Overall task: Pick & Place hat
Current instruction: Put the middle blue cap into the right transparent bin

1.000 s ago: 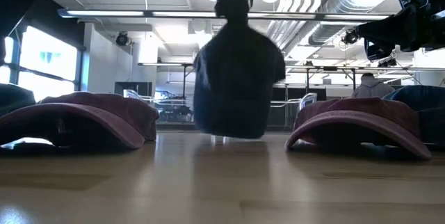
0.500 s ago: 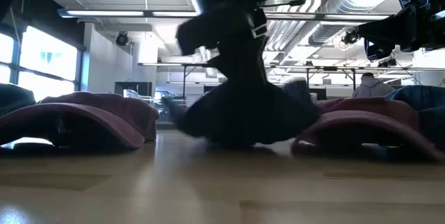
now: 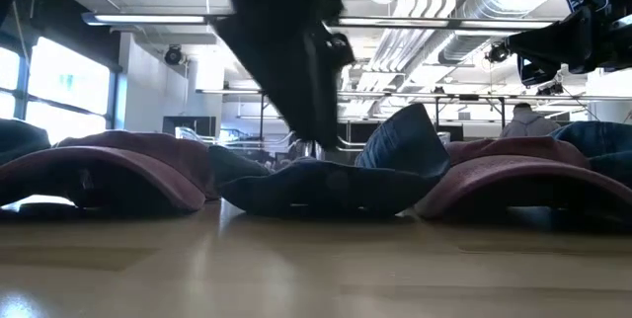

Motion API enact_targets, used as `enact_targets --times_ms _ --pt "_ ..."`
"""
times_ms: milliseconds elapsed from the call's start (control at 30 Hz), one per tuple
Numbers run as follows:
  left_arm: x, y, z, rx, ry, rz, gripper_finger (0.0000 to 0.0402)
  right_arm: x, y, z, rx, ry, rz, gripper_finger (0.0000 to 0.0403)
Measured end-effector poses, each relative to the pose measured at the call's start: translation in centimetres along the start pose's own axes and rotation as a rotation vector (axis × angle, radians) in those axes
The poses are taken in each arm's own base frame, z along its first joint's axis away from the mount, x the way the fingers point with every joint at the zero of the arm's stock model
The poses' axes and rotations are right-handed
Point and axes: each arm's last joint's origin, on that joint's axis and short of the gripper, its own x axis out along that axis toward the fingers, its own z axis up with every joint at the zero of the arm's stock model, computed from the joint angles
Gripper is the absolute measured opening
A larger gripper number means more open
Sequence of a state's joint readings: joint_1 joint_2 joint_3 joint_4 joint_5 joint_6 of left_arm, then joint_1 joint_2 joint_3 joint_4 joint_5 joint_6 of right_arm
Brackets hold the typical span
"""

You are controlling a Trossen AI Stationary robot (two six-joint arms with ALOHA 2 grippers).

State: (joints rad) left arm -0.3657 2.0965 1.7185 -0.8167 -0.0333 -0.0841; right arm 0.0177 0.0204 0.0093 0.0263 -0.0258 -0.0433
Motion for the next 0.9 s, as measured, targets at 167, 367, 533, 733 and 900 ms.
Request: enact_targets --times_ms 167,367,533,733,900 --pt "-3.0 -0.4 -0.3 -0.062 0.008 0.137 0.0235 0.0 0.0 0.0 0.000 0.000 0.000 0.0012" --pt "-3.5 1.4 -1.6 -0.235 0.045 0.321 0.0241 0.0 0.0 0.0 0.000 -0.001 0.000 0.0012" --pt "-1.2 4.3 -3.4 -0.399 0.109 0.349 0.0241 0.0 0.0 0.0 0.000 0.000 0.000 0.0012" --pt "0.9 6.5 -6.6 -0.540 0.187 0.529 0.0241 0.0 0.0 0.0 0.000 0.000 0.000 0.0012" --pt "0.2 5.9 -7.2 -0.573 0.181 0.705 0.0241 0.0 0.0 0.0 0.000 -0.001 0.000 0.0012"
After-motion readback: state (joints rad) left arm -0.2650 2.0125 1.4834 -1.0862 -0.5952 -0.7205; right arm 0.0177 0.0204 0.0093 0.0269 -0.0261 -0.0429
